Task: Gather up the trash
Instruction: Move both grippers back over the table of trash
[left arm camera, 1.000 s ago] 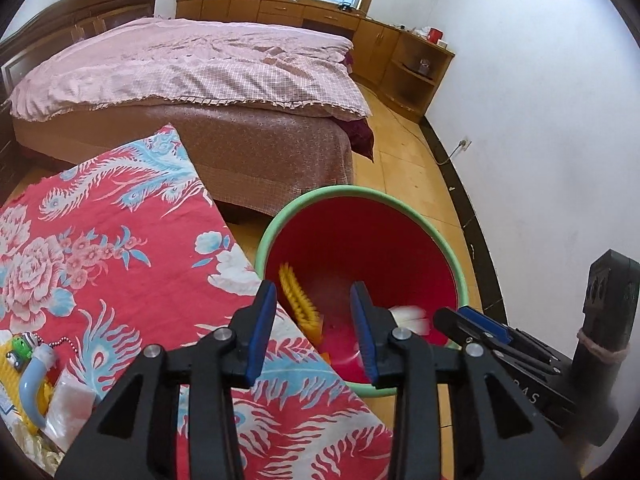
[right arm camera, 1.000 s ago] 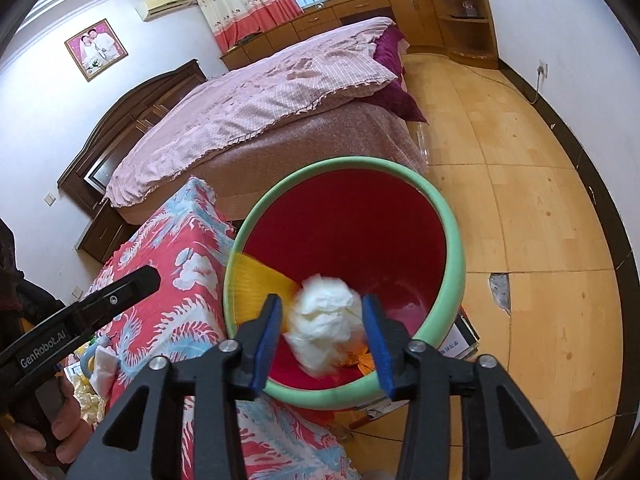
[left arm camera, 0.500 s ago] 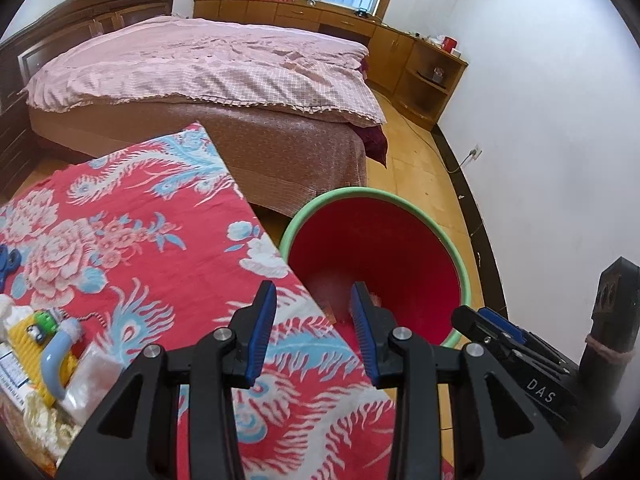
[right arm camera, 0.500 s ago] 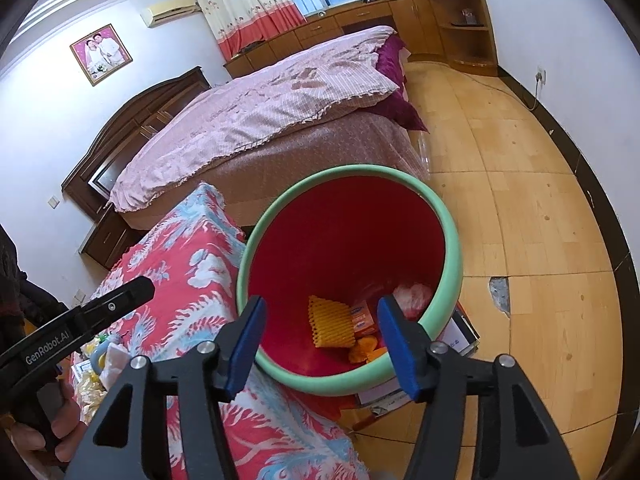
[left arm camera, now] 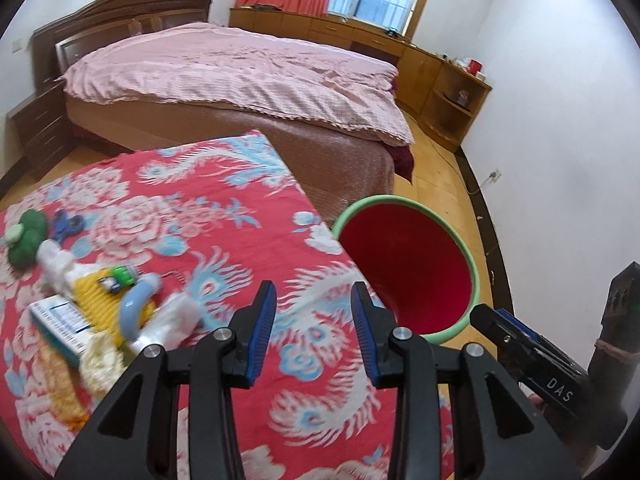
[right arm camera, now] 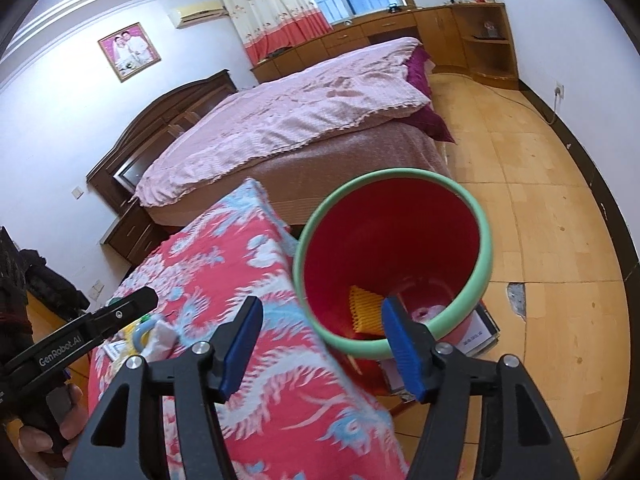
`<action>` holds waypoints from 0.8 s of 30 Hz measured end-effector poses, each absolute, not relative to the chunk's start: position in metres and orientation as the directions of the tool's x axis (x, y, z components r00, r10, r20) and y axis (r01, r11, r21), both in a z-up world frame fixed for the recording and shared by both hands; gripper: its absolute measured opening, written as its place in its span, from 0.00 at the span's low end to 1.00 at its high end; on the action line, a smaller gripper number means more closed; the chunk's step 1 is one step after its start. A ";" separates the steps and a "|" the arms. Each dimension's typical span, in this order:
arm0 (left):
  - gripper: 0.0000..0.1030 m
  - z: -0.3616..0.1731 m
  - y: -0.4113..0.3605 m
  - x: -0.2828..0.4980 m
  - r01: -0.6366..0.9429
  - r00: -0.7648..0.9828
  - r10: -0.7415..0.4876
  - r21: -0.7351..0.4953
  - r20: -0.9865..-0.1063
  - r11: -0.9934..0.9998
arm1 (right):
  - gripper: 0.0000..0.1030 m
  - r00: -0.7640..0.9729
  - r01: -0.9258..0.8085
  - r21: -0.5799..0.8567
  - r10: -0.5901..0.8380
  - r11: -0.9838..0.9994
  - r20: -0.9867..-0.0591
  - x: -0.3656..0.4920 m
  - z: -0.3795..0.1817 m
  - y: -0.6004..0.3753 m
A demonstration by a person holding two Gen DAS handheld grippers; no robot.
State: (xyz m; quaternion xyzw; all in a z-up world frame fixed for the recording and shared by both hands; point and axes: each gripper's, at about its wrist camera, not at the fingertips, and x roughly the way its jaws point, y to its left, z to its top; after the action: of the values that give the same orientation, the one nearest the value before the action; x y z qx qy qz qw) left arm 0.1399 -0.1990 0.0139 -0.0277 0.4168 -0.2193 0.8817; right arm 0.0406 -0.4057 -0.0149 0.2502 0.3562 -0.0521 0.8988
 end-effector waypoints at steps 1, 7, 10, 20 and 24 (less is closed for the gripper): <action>0.37 0.015 -0.192 0.137 0.353 0.563 -0.403 -0.230 -0.722 0.907 | 0.63 0.743 0.264 0.414 0.091 0.871 -0.663 0.039 -0.013 -0.401; 0.37 0.021 -0.160 0.124 0.300 0.592 -0.370 -0.230 -0.716 0.926 | 0.64 0.749 0.222 0.418 0.121 0.881 -0.652 0.033 -0.005 -0.378; 0.37 0.021 -0.142 0.117 0.271 0.605 -0.352 -0.232 -0.714 0.934 | 0.64 0.749 0.200 0.413 0.133 0.888 -0.649 0.030 -0.002 -0.366; 0.38 0.012 -0.078 0.102 0.144 0.649 -0.250 -0.207 -0.719 0.968 | 0.66 0.741 0.152 0.401 0.164 0.903 -0.651 0.026 -0.001 -0.330; 0.39 0.002 -0.054 0.103 0.088 0.651 -0.209 -0.201 -0.730 0.976 | 0.67 0.726 0.133 0.396 0.182 0.909 -0.663 0.030 -0.007 -0.316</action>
State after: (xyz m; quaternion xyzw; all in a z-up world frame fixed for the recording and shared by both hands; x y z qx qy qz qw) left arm 0.1029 -0.0541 0.0024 -0.0737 0.4099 -0.0819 0.9055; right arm 0.0295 -0.3155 -0.0066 0.2134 0.3700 0.0136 0.9041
